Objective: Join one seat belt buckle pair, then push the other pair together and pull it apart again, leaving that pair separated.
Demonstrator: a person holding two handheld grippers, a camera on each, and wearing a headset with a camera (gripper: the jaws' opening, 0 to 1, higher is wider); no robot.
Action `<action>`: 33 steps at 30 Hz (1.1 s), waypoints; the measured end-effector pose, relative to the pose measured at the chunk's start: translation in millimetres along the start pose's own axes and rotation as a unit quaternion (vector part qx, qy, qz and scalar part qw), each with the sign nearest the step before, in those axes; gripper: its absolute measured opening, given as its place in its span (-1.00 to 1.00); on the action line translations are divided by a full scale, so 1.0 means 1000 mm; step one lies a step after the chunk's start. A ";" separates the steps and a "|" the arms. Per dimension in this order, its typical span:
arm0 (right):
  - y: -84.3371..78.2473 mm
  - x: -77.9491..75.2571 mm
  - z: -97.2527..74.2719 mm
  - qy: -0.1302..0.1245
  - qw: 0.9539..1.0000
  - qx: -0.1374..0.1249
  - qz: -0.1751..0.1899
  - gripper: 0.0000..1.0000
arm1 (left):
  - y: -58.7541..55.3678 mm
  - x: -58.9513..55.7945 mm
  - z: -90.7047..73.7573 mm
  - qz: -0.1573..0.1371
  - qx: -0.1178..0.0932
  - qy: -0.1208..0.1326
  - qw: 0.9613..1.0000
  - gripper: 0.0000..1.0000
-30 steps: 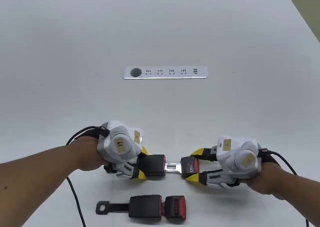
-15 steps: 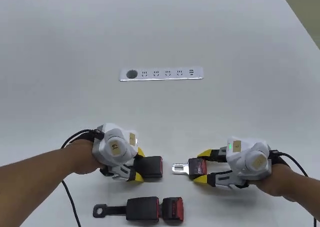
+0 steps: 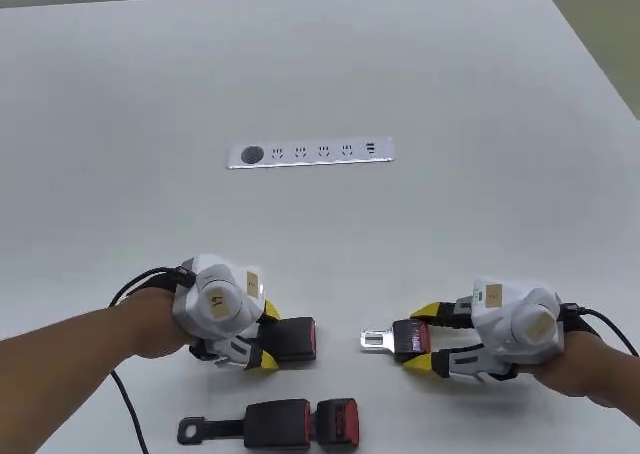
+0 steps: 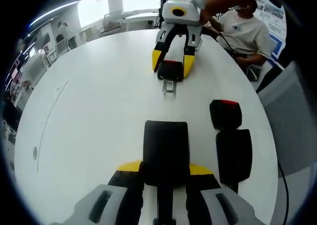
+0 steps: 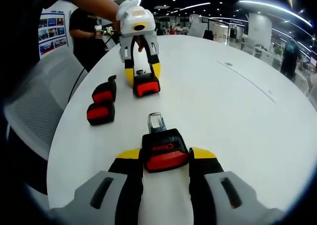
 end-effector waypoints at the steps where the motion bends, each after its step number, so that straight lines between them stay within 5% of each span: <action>1: -0.003 -0.001 -0.002 0.000 1.000 0.000 0.002 -0.32 | 0.000 0.000 0.000 0.001 0.001 0.000 1.000 -0.35; 16: -0.025 -0.006 -0.025 -0.004 1.000 0.004 0.014 -0.32 | 0.000 -0.003 -0.001 0.006 0.008 -0.003 1.000 -0.34; 33: -0.027 -0.007 -0.028 0.005 1.000 0.015 0.004 -0.30 | 0.001 -0.002 0.001 -0.009 0.020 0.009 1.000 -0.32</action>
Point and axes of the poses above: the centre of the closed fingertips' face, and the gripper's own axes: z roughly forward along the fingers, x roughly to its left, y roughly out of its top, the point moved 3 cm from there along -z, roughly backward along the fingers, and after that the axes turned 14 degrees about -z, right-handed, at the moved point
